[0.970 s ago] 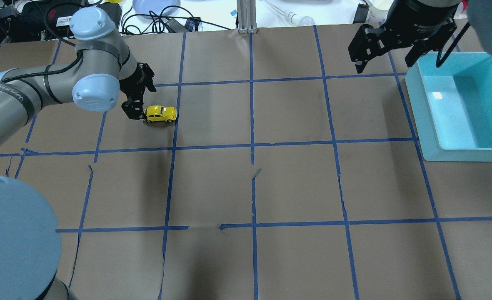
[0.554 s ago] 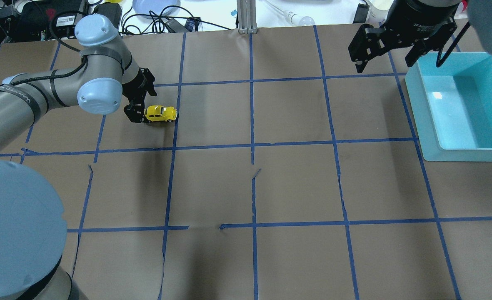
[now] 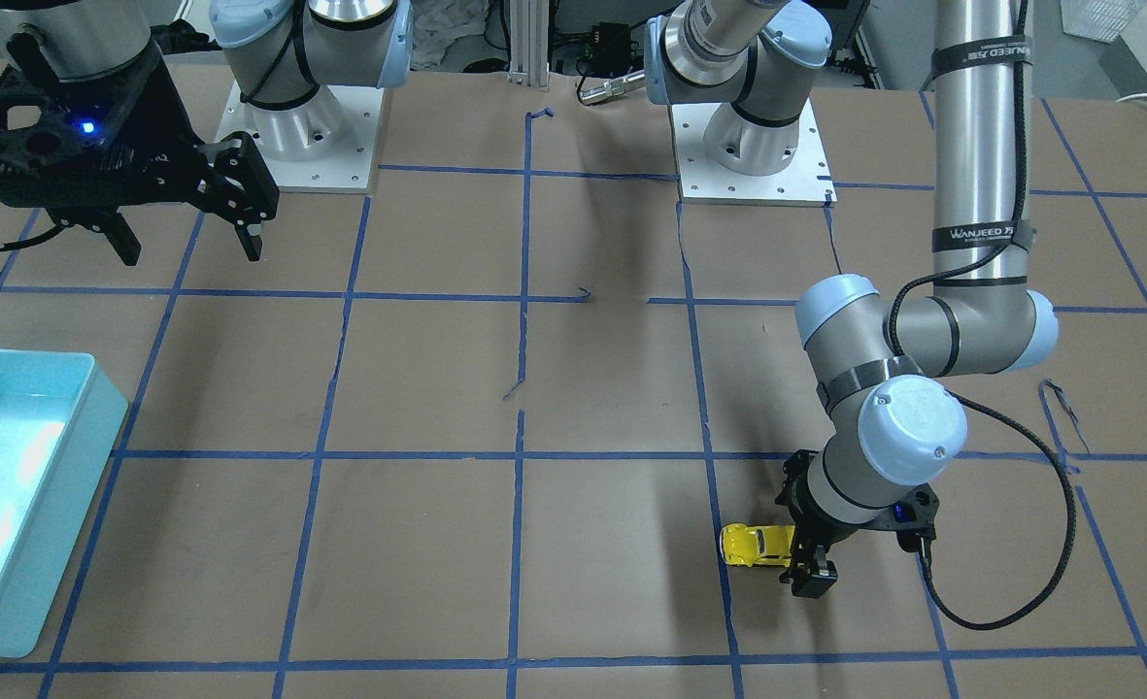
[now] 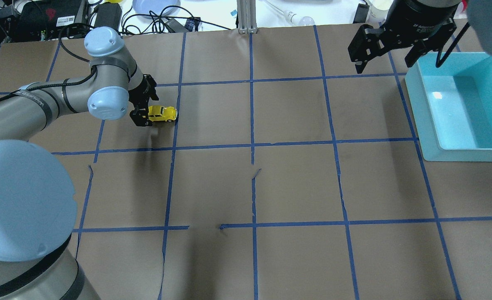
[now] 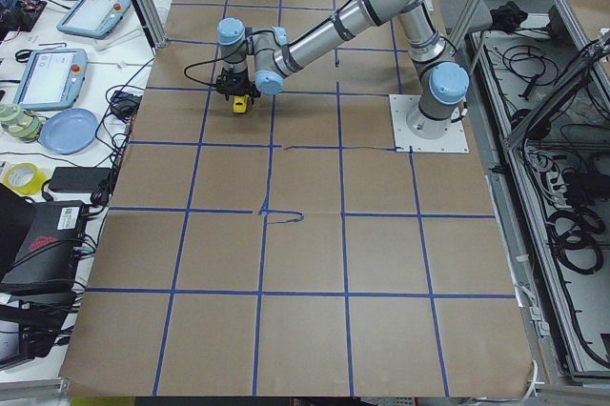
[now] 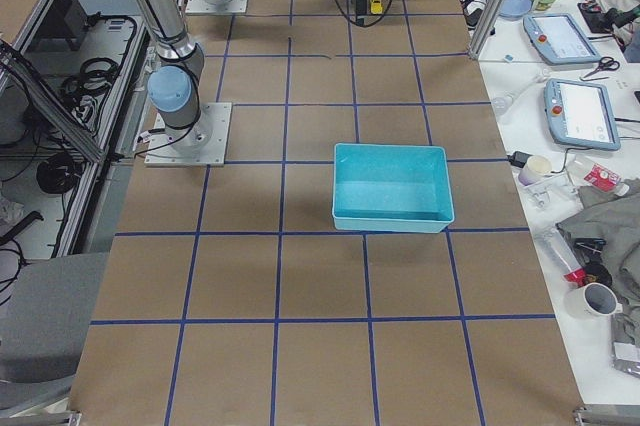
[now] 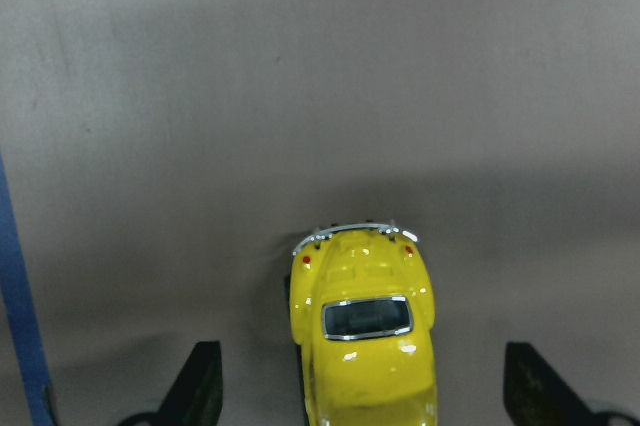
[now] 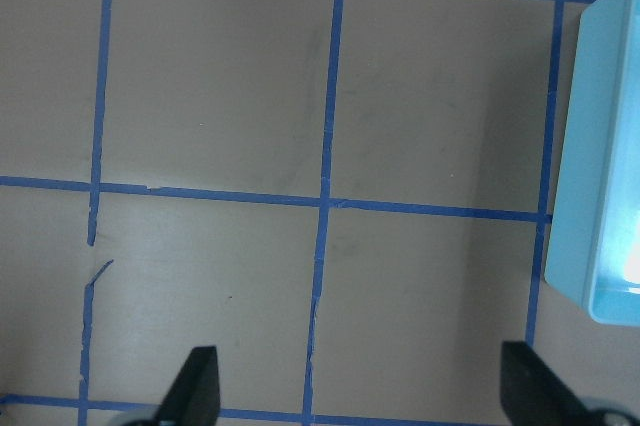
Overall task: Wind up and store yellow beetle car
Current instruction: 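Drag the held car along the table away from the left arm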
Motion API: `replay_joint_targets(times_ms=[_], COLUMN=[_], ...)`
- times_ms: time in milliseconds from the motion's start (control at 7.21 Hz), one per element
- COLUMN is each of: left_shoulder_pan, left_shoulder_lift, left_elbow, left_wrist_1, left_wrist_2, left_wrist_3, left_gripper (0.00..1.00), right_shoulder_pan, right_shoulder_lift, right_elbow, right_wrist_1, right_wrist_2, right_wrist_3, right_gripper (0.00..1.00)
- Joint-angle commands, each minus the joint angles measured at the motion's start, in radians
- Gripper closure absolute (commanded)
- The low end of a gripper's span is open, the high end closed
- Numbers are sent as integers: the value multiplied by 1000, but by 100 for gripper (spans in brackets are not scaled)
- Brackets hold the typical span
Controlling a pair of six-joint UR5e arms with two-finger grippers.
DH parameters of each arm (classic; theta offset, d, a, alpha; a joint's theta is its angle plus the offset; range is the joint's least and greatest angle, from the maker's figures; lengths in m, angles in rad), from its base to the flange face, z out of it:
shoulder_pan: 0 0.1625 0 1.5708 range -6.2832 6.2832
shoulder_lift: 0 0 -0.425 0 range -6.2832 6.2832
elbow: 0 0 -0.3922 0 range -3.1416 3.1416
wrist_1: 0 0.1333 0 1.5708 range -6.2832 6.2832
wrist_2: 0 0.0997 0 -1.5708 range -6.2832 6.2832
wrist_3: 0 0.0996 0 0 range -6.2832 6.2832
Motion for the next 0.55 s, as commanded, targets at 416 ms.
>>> replay_joint_targets(times_ms=[416], left_shoulder_pan=[0], left_shoulder_lift=[-3], left_elbow=[6], left_wrist_1=[3], left_wrist_2=[-3], left_wrist_3=[-32], left_gripper=[37], right_shoulder_pan=[0], right_shoulder_lift=[0], right_elbow=[0], right_wrist_1=[1], right_wrist_2=[0], right_wrist_3=[0], right_gripper=[0])
